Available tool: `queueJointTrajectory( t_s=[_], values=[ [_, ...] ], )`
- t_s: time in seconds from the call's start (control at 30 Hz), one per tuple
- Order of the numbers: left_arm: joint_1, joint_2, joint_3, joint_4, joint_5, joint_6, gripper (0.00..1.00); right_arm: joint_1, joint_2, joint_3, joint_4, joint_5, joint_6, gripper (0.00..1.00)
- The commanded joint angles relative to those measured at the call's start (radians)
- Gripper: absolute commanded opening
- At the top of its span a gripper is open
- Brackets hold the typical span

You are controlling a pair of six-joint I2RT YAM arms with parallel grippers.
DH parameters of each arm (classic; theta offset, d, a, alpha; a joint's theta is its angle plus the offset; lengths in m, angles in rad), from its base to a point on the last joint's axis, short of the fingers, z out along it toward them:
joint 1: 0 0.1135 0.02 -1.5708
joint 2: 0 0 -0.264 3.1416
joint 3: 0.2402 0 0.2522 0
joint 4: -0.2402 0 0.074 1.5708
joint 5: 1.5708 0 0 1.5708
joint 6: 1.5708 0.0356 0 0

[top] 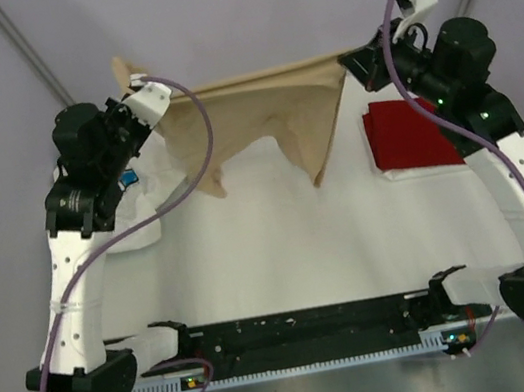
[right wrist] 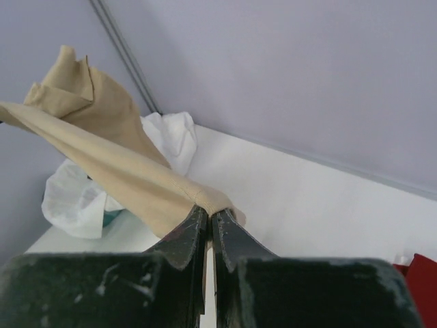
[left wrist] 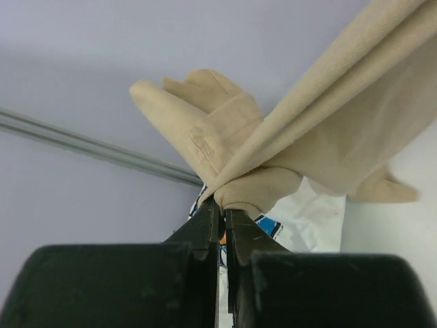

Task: Fold and stack the t-shirts

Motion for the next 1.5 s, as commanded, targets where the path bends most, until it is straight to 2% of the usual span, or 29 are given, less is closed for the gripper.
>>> queueJointTrajectory(
  t_s=[0.0, 0.13, 0.3, 0.4, 0.63, 0.73, 0.83, 0.97, 1.07, 1.1, 1.13, 1.2, 1.27, 1.3, 1.37, 1.47],
  values=[
    [0.027, -0.039, 0.049, -0.196, -0.091, 0.055, 0.0, -0.037, -0.151, 0.015, 0.017, 0.056, -0.051, 0.0],
    [0.027, -0.083, 0.113, -0.293, -0.087, 0.047, 0.0, -0.034, -0.263, -0.031, 0.014, 0.041, -0.053, 0.0],
    [0.027, -0.106, 0.226, -0.308, -0.171, 0.063, 0.0, -0.037, -0.368, -0.059, 0.005, -0.058, -0.006, 0.0],
    [0.027, -0.102, 0.289, -0.327, -0.156, 0.064, 0.0, -0.034, -0.423, -0.077, -0.004, -0.072, 0.013, 0.0],
    [0.027, -0.065, 0.327, -0.353, 0.007, 0.047, 0.0, -0.034, -0.468, -0.088, -0.058, 0.085, -0.019, 0.0],
    [0.027, -0.036, 0.249, -0.312, 0.132, 0.057, 0.0, -0.037, -0.399, -0.108, -0.081, 0.151, -0.051, 0.0],
    [0.025, 0.028, 0.138, -0.203, 0.199, 0.06, 0.0, -0.036, -0.273, -0.131, -0.086, 0.217, -0.087, 0.0],
    [0.022, 0.201, 0.029, 0.041, 0.138, 0.05, 0.0, -0.057, -0.046, -0.114, -0.049, 0.255, -0.108, 0.0],
    [0.024, 0.382, 0.073, 0.178, 0.029, 0.04, 0.01, -0.103, 0.18, -0.056, -0.002, 0.272, -0.085, 0.0],
    [0.024, 0.459, 0.125, 0.193, -0.031, 0.031, 0.09, -0.12, 0.256, -0.029, 0.005, 0.272, -0.073, 0.0],
    [0.025, 0.534, 0.179, 0.187, -0.071, 0.02, 0.22, -0.135, 0.319, 0.006, 0.005, 0.272, -0.056, 0.04],
    [0.027, 0.654, 0.292, 0.131, -0.12, -0.002, 0.44, -0.154, 0.442, 0.069, -0.014, 0.263, -0.038, 0.25],
    [0.027, 0.714, 0.351, 0.098, -0.126, -0.026, 0.55, -0.16, 0.54, 0.12, -0.056, 0.258, -0.036, 0.46],
    [0.027, 0.714, 0.345, 0.092, -0.113, -0.037, 0.62, -0.16, 0.569, 0.137, -0.078, 0.257, -0.041, 0.52],
    [0.027, 0.675, 0.284, 0.093, -0.056, -0.045, 0.63, -0.162, 0.594, 0.134, -0.107, 0.252, -0.05, 0.54],
    [0.024, 0.551, 0.158, 0.089, 0.06, -0.029, 0.64, -0.162, 0.556, 0.039, -0.112, 0.248, -0.056, 0.56]
  ],
)
